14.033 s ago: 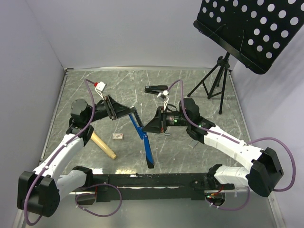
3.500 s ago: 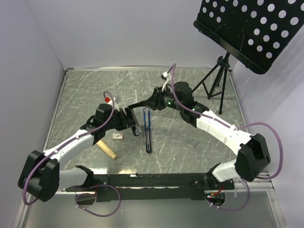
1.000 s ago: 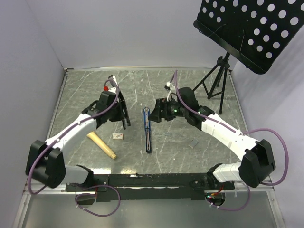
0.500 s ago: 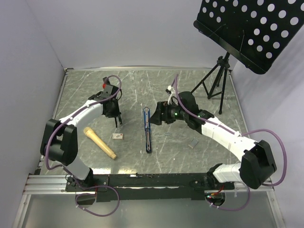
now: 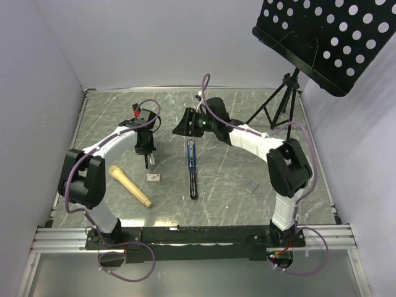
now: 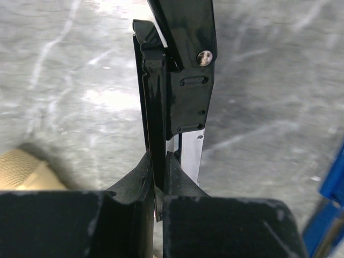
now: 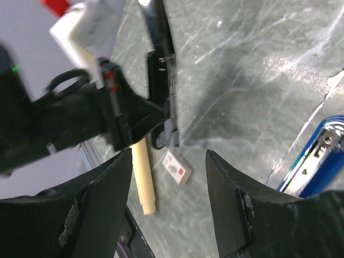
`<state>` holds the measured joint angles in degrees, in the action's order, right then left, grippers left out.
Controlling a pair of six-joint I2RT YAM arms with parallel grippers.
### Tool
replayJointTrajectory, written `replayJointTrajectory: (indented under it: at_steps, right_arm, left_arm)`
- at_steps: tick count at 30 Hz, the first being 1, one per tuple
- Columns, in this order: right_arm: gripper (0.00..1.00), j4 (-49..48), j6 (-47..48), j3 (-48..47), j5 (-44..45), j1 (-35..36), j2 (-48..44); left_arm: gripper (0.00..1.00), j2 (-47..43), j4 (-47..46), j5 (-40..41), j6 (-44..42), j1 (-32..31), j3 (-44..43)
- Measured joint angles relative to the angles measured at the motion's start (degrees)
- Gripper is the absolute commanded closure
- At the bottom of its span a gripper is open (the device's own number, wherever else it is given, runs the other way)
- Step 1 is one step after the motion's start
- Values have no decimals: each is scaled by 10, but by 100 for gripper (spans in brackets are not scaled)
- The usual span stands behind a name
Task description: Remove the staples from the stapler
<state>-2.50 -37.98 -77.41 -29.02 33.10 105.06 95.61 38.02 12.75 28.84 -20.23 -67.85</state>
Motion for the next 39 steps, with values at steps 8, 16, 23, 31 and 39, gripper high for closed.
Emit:
replayJointTrajectory:
  at_steps: [8,16,23,31,39]
  right_arm:
    - [37,-17,-31,5,-7,0,40]
    - [37,-29,-31,11,-10,0,40]
    - [37,-35,-31,20,-16,0,40]
    - [37,-34,-22,21,-31,-3,39]
    - [39,-32,-14,35,-45,-21,31]
  left_arm:
    - [99,40,35,60,-10,0,-27]
    - [99,89,46,94,-13,-1,-52]
    - [99,111,70,125,-14,-13,-73]
    - [99,98,49,50,-14,11,-73]
    - [99,23,21,-68,-16,61,-56]
